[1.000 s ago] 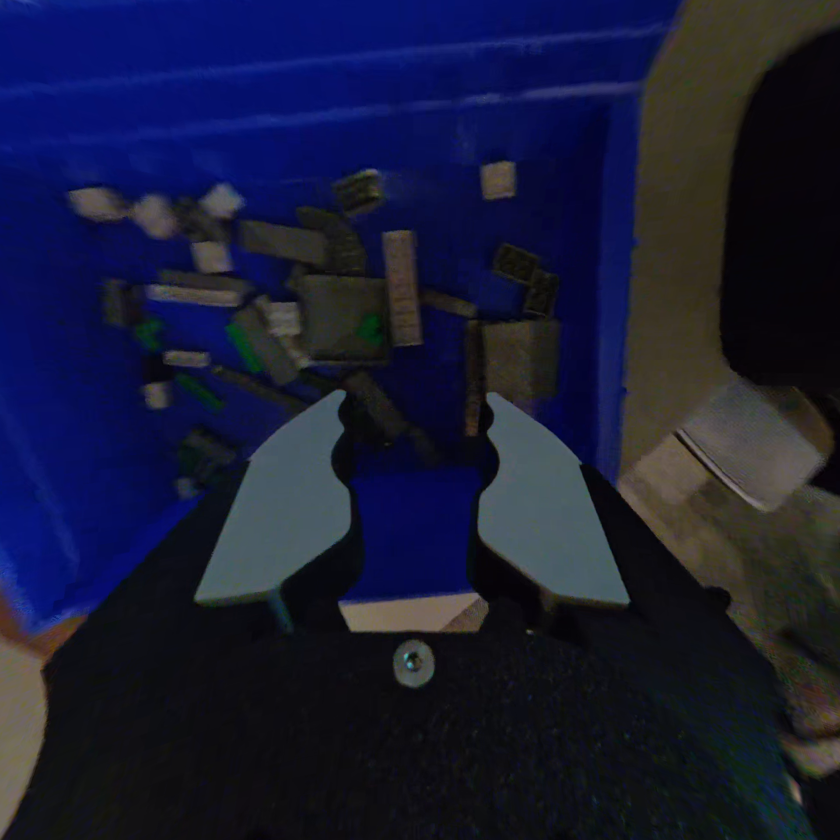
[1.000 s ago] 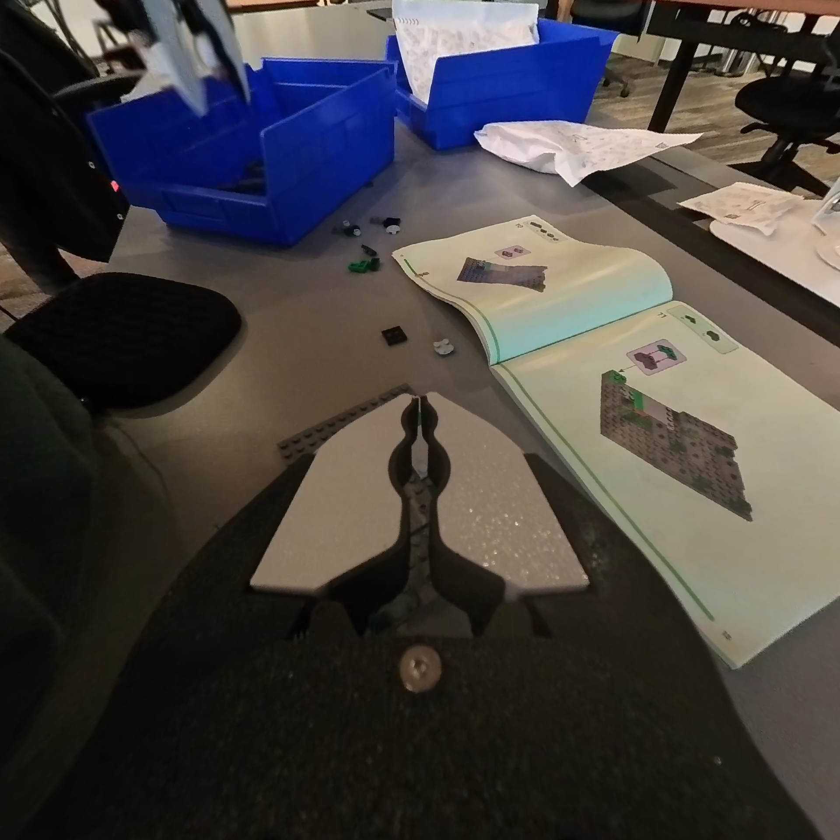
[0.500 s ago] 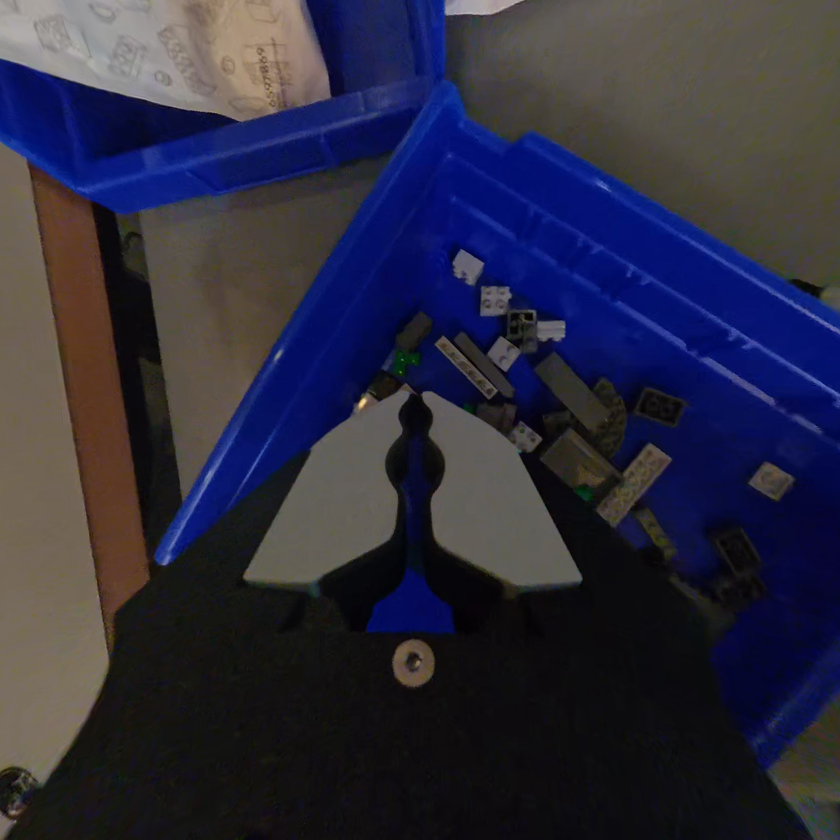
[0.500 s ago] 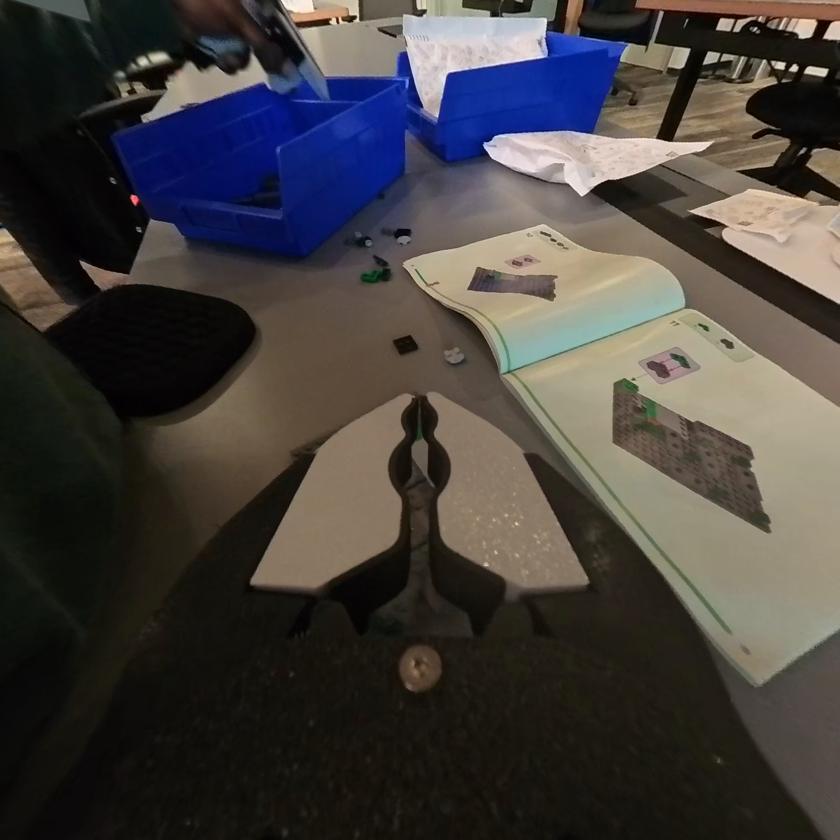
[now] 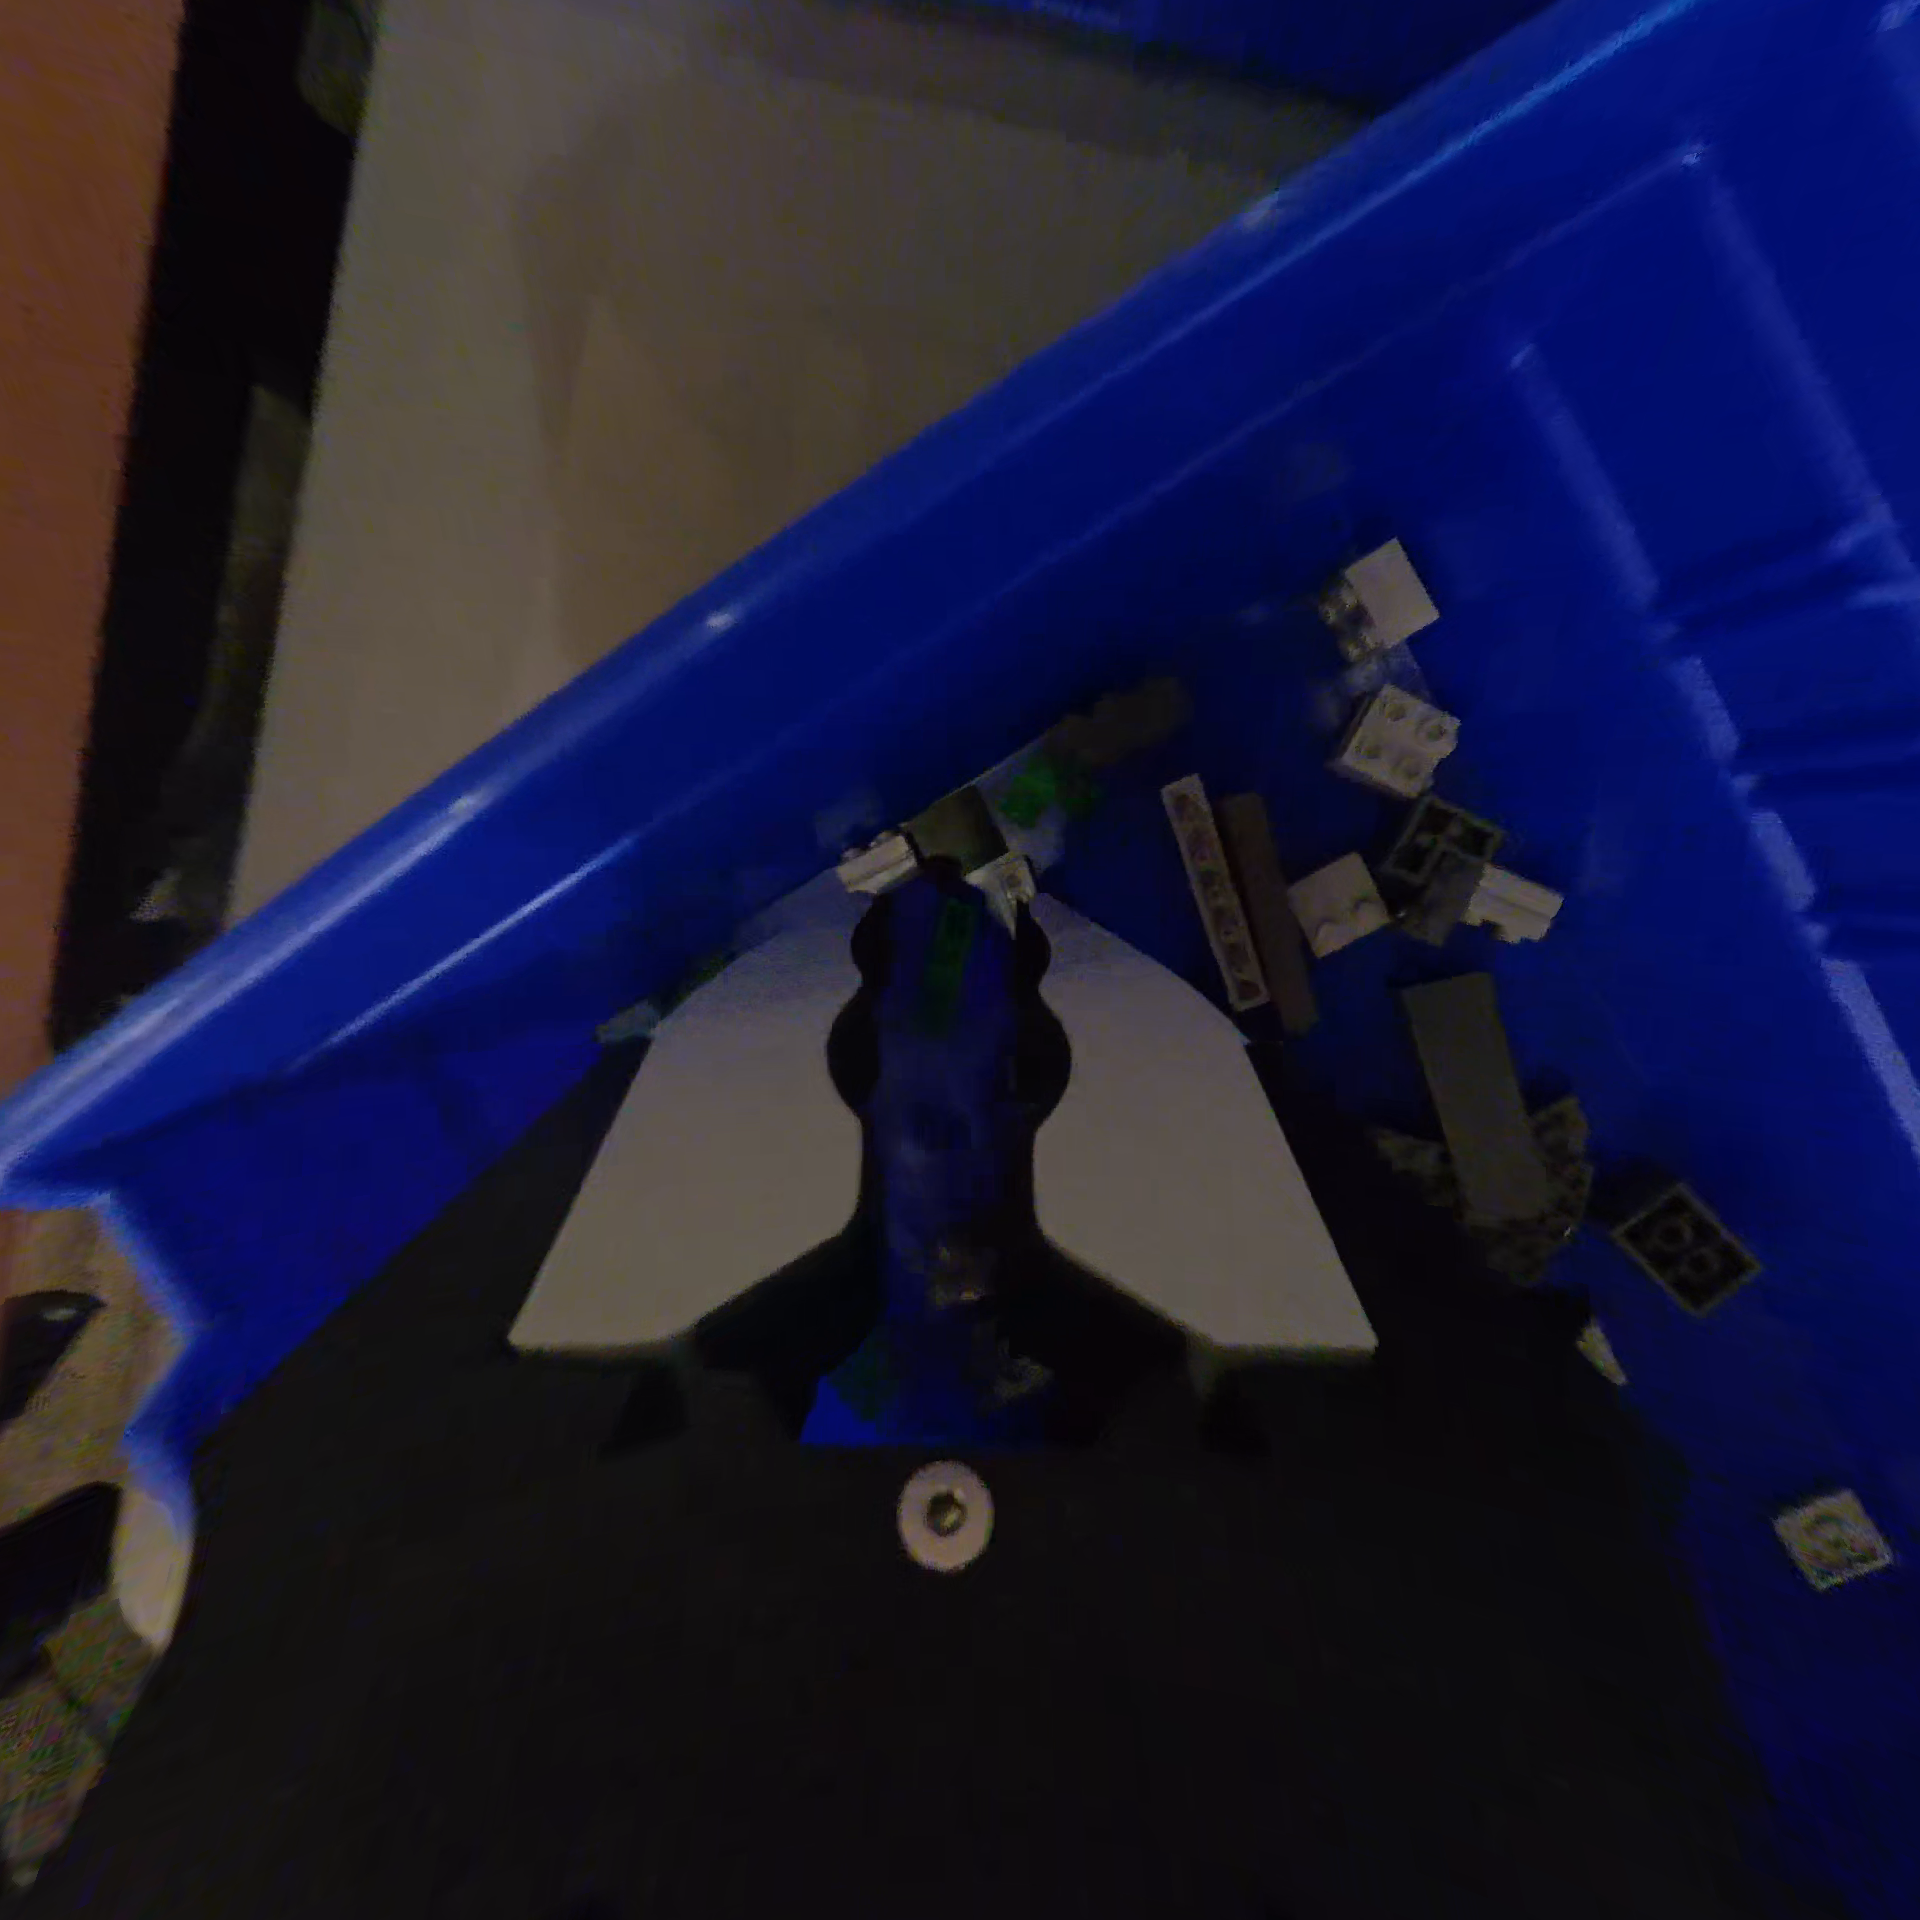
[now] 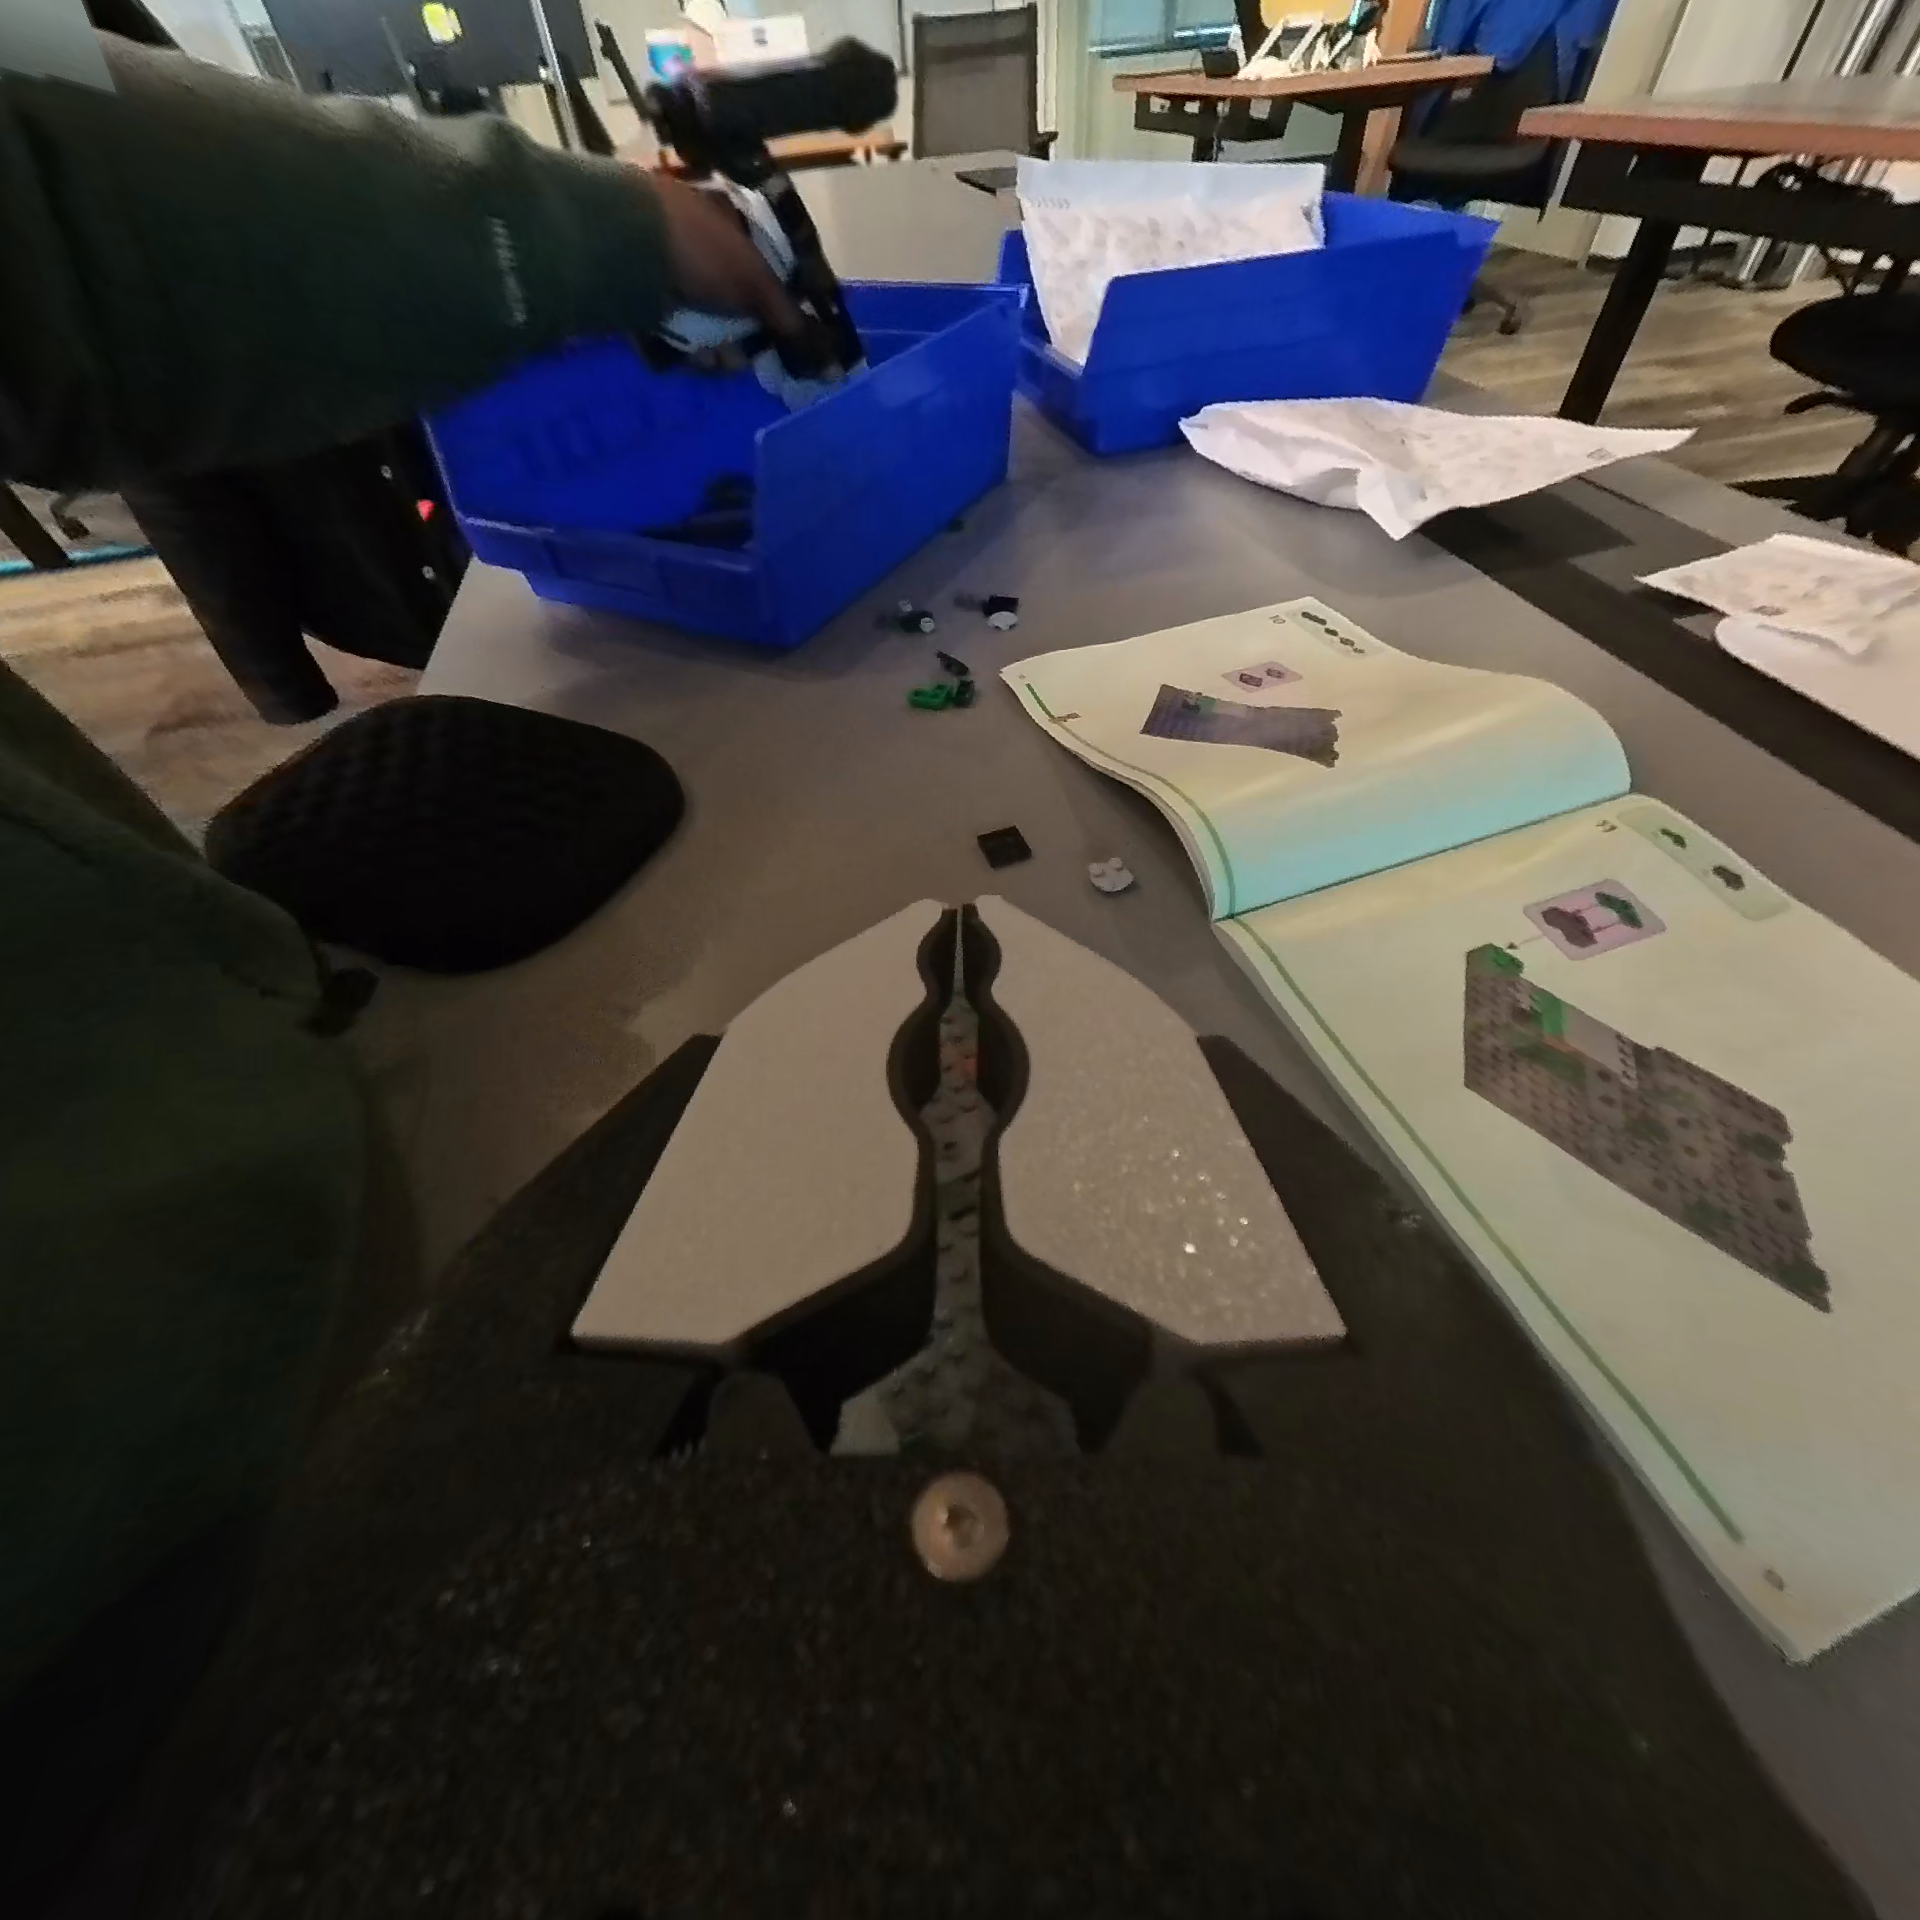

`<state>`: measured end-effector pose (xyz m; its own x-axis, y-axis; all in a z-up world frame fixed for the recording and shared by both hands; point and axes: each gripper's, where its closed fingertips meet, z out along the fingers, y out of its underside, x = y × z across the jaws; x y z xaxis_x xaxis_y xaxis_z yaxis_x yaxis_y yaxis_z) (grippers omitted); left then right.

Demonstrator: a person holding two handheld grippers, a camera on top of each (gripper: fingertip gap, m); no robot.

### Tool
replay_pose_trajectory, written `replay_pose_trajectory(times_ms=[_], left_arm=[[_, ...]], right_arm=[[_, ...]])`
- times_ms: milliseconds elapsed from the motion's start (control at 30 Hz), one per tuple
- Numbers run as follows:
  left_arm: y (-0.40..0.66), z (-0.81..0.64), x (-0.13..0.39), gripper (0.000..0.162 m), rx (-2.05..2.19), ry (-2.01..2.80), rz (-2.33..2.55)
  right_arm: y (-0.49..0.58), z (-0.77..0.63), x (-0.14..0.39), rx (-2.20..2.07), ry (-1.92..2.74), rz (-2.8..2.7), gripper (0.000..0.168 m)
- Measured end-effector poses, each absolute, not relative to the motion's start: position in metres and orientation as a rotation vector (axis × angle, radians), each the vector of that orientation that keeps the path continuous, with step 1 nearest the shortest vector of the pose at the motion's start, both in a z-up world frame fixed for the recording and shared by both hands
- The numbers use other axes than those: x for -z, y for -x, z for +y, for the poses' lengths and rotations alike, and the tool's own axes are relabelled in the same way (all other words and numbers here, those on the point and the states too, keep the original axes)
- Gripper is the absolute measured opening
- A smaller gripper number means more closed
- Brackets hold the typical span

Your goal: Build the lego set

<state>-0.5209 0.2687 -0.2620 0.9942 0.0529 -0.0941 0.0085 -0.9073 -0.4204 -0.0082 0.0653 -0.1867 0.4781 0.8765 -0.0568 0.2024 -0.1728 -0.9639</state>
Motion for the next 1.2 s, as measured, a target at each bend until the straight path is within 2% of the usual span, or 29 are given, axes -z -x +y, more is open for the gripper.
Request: replay_pose_trajectory(times_ms=[33, 167, 367, 500, 667, 833, 933, 1000, 1133, 1200], left_arm=[[0.522, 0.271, 0.265, 0.023, -0.142, 2.699, -0.078], [0.527, 0.280, 0.273, 0.027, -0.061, 2.662, -0.254], [0.529, 0.282, 0.278, 0.017, 0.027, 2.672, -0.341], [0.525, 0.283, 0.277, 0.028, 0.069, 2.676, -0.344], [0.518, 0.285, 0.277, 0.032, 0.103, 2.674, -0.322], [0.510, 0.294, 0.272, 0.022, 0.089, 2.625, -0.203], [0.515, 0.288, 0.282, 0.027, 0.027, 2.675, -0.179], [0.517, 0.288, 0.283, 0.024, 0.053, 2.657, -0.213], [0.524, 0.281, 0.284, 0.032, 0.093, 2.670, -0.273], [0.526, 0.280, 0.285, 0.031, 0.079, 2.660, -0.265]], right_arm=[[0.008, 0.064, 0.185, -0.795, 1.657, -0.941, 0.000], [0.008, 0.060, 0.180, -0.815, 1.635, -0.937, 0.000], [0.002, 0.059, 0.173, -0.817, 1.619, -0.915, 0.000], [0.001, 0.059, 0.171, -0.827, 1.611, -0.904, 0.000], [0.000, 0.058, 0.169, -0.823, 1.606, -0.904, 0.000], [-0.003, 0.059, 0.168, -0.827, 1.603, -0.890, 0.000], [-0.004, 0.059, 0.168, -0.843, 1.604, -0.881, 0.000], [-0.005, 0.060, 0.168, -0.843, 1.604, -0.875, 0.000], [-0.006, 0.060, 0.168, -0.855, 1.605, -0.868, 0.000], [-0.005, 0.059, 0.167, -0.853, 1.603, -0.871, 0.000]])
